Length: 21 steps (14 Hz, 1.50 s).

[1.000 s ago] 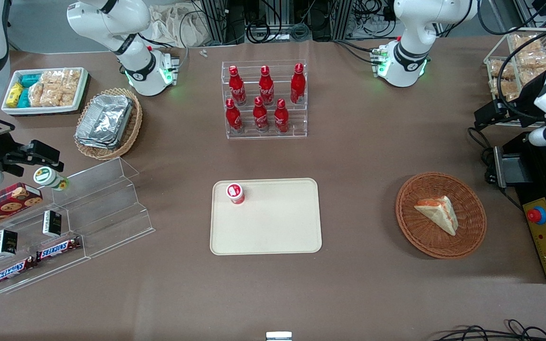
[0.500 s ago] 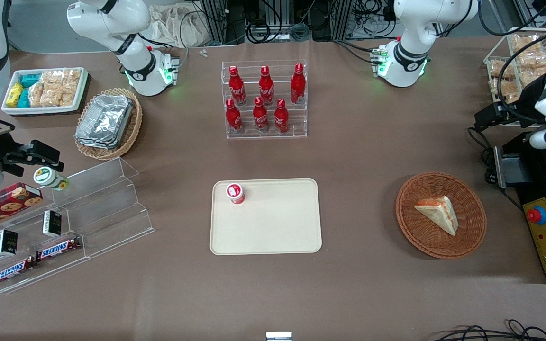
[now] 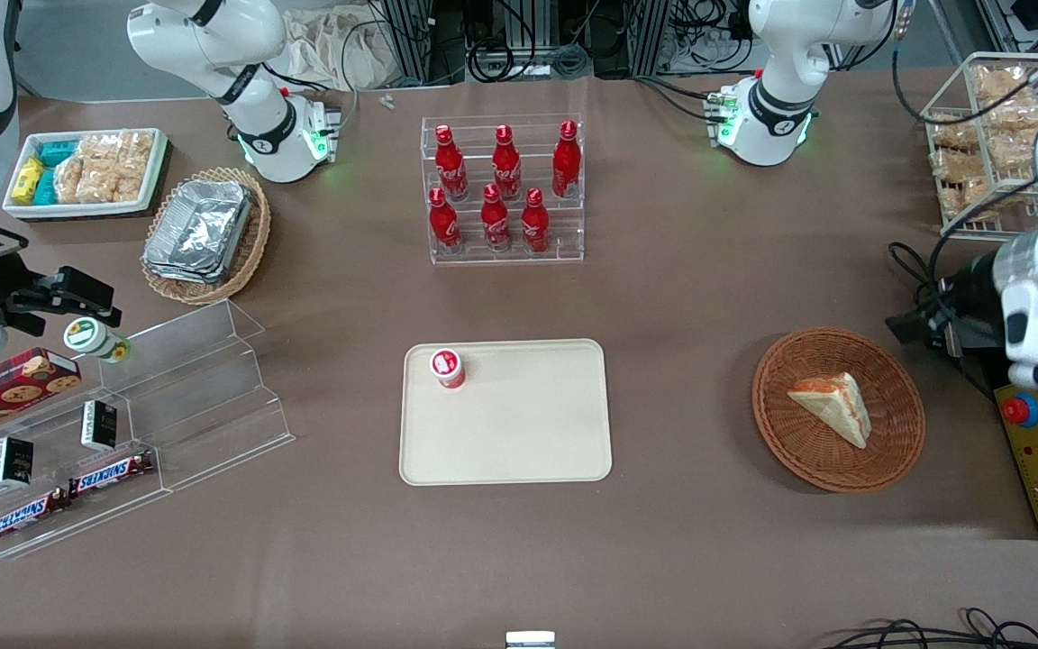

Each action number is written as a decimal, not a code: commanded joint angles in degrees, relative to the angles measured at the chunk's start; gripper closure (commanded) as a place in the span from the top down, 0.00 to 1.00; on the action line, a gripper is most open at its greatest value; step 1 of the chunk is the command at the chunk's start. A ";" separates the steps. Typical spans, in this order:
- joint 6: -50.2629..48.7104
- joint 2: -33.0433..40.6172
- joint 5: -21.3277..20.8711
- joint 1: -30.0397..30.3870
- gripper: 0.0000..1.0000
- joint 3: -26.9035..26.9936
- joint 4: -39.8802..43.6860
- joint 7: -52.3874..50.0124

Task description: Place sandwich from basket to tray

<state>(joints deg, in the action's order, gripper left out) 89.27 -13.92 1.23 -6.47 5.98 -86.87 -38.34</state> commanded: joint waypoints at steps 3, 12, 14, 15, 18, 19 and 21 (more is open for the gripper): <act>20.54 -0.58 0.61 -0.47 1.00 2.11 -16.72 -9.53; 40.71 -11.56 1.22 -0.47 1.00 2.11 -22.99 -13.16; 43.17 -13.49 2.89 -0.47 0.97 2.11 -23.08 -13.16; 43.53 -14.37 2.90 -0.47 0.63 2.11 -23.00 -13.16; 42.84 -13.51 2.98 -0.56 0.00 2.11 -22.65 -13.07; 41.96 -11.94 2.90 -0.56 0.00 2.11 -22.56 -12.46; 34.71 -6.24 2.37 -0.56 0.00 2.11 -21.16 -10.28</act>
<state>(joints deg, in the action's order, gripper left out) 129.95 -26.71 3.75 -6.59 7.80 -108.06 -49.91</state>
